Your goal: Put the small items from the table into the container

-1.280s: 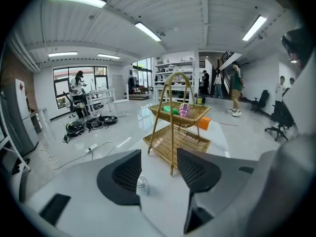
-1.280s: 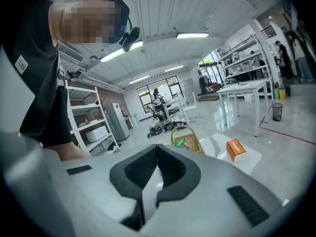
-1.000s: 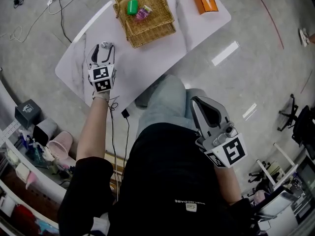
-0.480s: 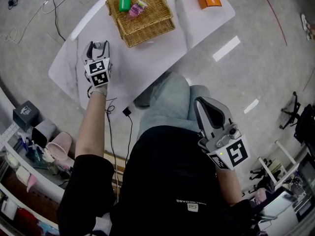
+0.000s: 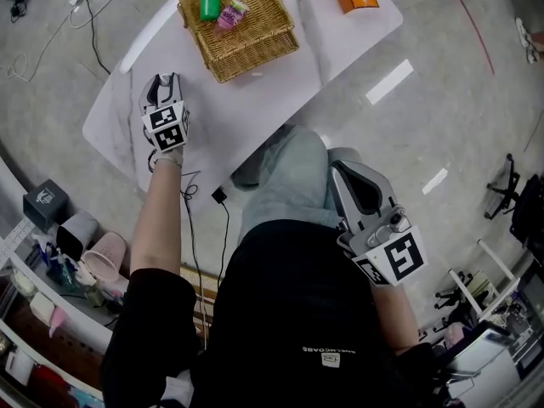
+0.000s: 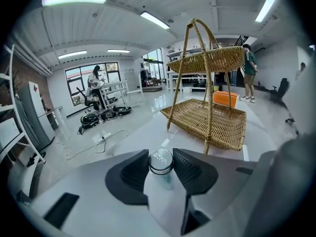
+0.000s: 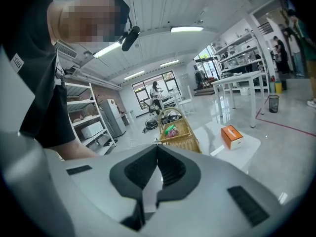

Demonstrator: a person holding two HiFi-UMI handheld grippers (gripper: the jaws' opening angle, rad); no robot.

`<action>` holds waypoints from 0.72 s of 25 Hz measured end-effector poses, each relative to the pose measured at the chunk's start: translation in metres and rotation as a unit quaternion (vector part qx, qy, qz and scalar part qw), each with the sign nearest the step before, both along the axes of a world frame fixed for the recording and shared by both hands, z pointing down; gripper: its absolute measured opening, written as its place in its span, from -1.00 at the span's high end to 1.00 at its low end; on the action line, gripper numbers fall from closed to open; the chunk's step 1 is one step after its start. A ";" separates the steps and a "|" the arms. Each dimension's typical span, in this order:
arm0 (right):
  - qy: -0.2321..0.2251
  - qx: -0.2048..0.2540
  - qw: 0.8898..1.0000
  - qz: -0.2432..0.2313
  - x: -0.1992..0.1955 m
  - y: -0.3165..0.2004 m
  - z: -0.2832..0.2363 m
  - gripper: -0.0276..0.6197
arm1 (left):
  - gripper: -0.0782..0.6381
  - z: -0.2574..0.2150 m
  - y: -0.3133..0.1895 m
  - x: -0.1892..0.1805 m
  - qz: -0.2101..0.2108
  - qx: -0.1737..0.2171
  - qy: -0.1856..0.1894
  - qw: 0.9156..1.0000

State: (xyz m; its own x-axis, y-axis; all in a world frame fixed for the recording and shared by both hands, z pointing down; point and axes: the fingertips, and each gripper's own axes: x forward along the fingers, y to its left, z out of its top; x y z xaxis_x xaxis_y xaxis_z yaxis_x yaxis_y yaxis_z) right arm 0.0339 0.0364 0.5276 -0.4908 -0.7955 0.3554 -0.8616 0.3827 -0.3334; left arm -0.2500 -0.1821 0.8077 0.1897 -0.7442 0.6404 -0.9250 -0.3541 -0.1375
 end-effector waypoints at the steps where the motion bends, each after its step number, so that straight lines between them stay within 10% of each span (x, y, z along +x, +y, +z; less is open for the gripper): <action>1: 0.000 0.001 1.000 -0.002 -0.002 -0.001 -0.002 0.89 | 0.34 -0.001 0.002 0.000 0.001 -0.003 -0.002 1.000; 18: -0.034 0.004 0.999 0.002 -0.017 -0.010 -0.119 0.89 | 0.35 -0.183 0.047 0.044 0.087 0.009 0.006 0.996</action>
State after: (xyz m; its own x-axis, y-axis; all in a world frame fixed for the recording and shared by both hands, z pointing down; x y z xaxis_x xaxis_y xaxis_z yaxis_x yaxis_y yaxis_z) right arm 0.0164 0.0261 0.4084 -0.5101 -0.8004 0.3148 -0.8388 0.3821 -0.3878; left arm -0.2061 -0.1350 0.6247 0.3246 -0.7108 0.6240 -0.8515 -0.5069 -0.1344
